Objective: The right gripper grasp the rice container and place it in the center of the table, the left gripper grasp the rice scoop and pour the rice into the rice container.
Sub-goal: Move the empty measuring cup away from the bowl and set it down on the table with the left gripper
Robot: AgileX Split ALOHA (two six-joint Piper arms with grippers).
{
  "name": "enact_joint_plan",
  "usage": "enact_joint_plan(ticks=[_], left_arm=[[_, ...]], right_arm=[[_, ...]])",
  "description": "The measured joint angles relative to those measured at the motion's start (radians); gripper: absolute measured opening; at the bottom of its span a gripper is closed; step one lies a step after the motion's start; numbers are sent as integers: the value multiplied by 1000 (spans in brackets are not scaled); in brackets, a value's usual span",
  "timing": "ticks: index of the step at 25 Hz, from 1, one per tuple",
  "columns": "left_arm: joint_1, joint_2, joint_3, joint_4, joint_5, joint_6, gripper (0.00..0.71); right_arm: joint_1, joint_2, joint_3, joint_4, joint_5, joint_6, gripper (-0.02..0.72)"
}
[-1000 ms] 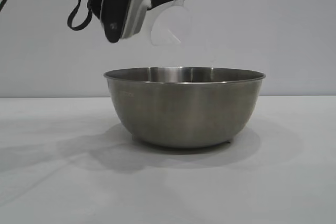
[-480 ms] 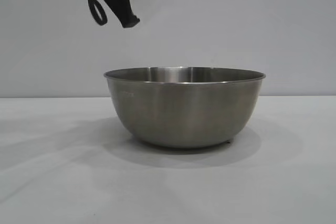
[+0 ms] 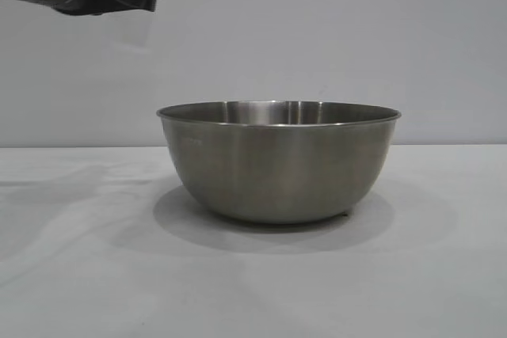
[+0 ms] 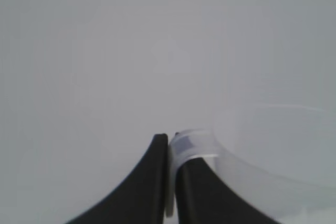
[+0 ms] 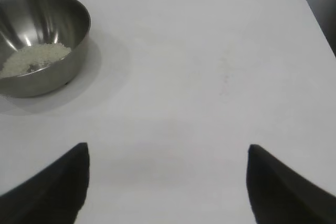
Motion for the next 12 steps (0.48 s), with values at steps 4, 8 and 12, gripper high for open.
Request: enact_joint_plan(ticks=[4,8,12], left_arm=[[47,34,63,109,0,-141,0],[58,41,116,214,2,-185,0],[58,49,129,252,0,-194,0]], right_arm=[[0,0,0,0,0,0,549],[0,0,0,0,0,0,549],[0,0,0,0,0,0,549]])
